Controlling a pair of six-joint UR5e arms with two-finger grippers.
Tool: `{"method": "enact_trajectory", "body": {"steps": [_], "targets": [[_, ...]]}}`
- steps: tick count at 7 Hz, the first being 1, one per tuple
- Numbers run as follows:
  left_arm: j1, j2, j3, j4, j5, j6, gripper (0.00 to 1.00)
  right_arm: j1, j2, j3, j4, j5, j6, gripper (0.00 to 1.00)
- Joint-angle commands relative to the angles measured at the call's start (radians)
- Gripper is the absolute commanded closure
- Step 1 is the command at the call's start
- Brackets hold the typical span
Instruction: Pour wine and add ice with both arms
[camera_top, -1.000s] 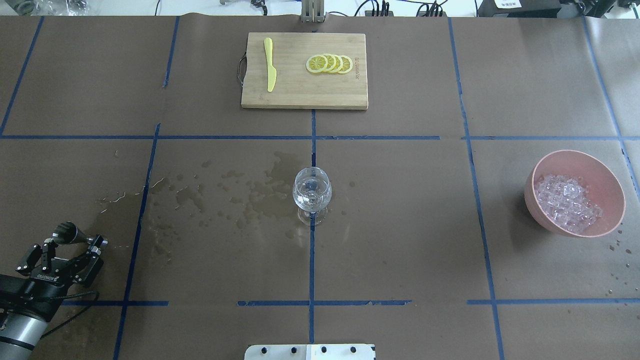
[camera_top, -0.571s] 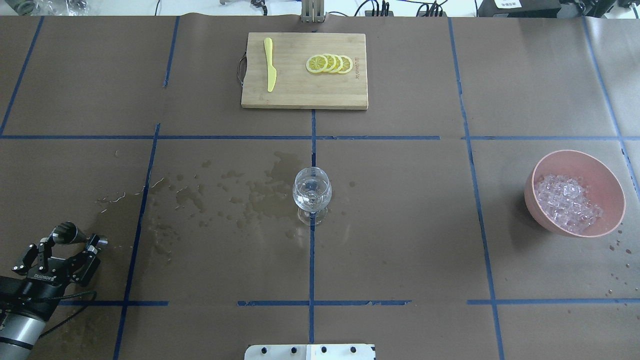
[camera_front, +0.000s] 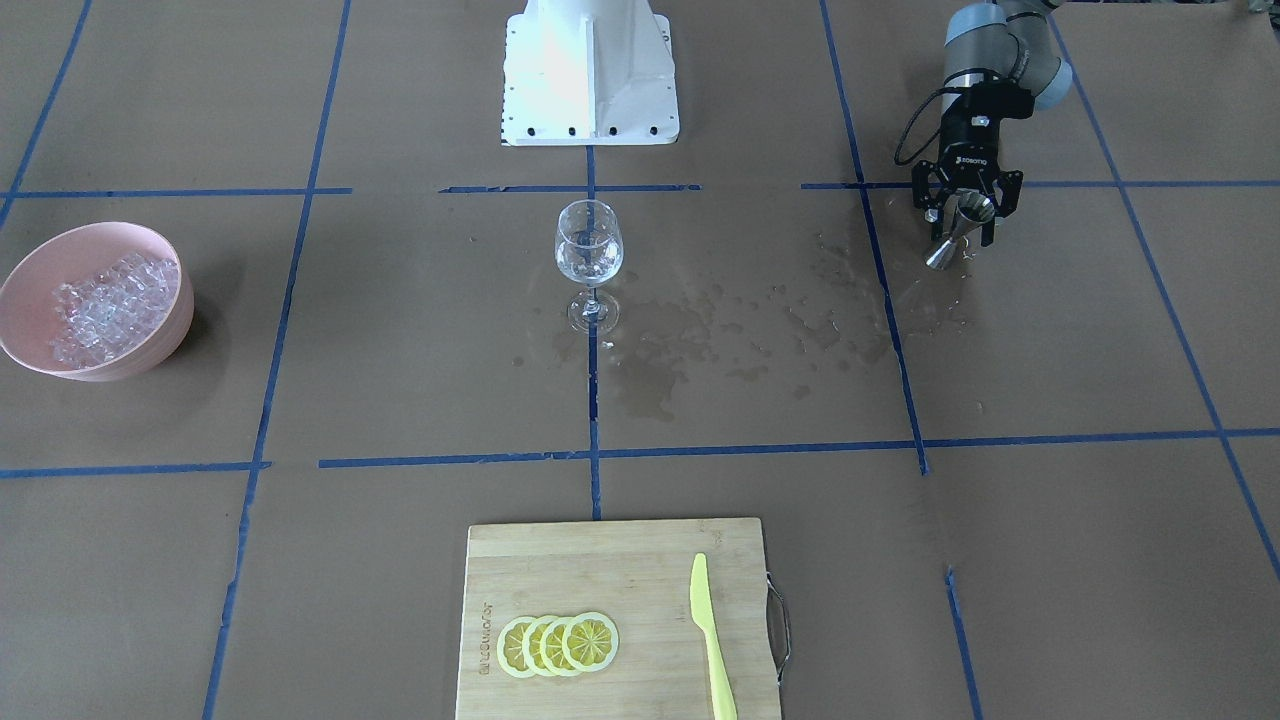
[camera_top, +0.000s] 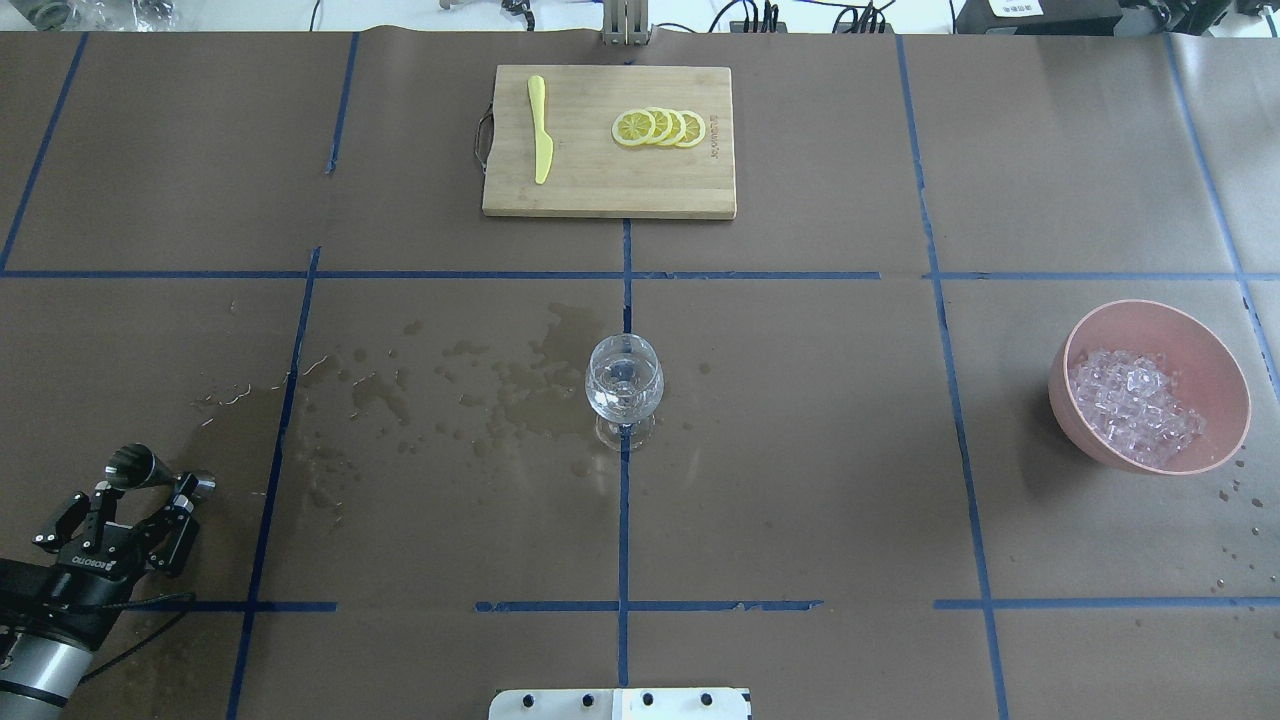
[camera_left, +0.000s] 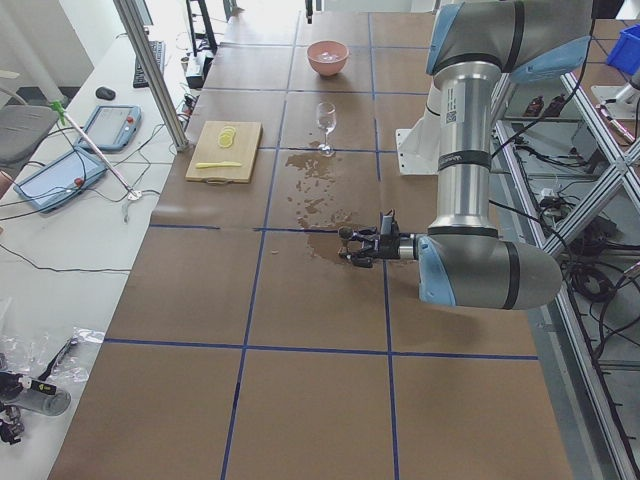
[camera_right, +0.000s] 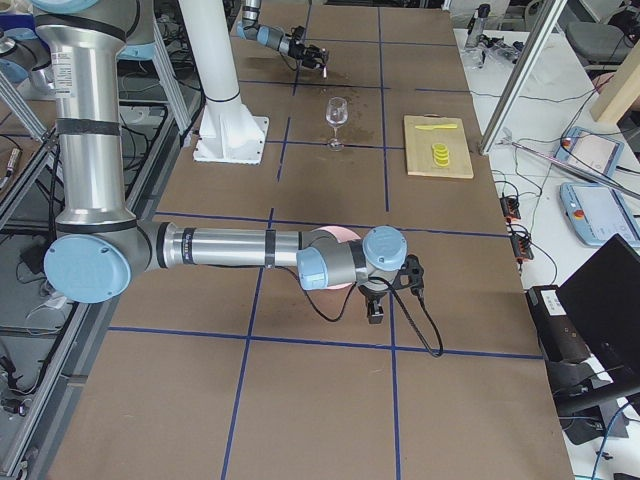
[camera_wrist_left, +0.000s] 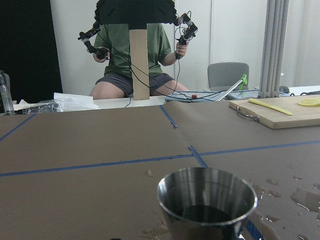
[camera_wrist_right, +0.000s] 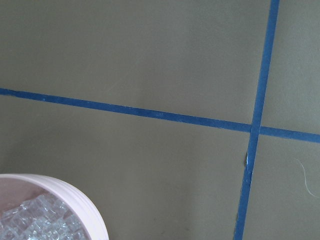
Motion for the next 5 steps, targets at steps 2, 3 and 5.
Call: {"method": "enact_trajectory", "body": {"steps": [2,3,5], "targets": [[0.011,-0.003,0.008,0.004,-0.002,0.003,0.33,0.0,0.0,0.0,0.0,0.0,0.0,0.0],[0.014,-0.008,0.009,0.004,-0.002,0.004,0.36,0.0,0.0,-0.001,0.0,0.0,0.0,0.0],[0.018,-0.011,0.009,0.006,-0.002,0.004,0.53,0.0,0.0,-0.003,0.0,0.0,0.0,0.0]]}}
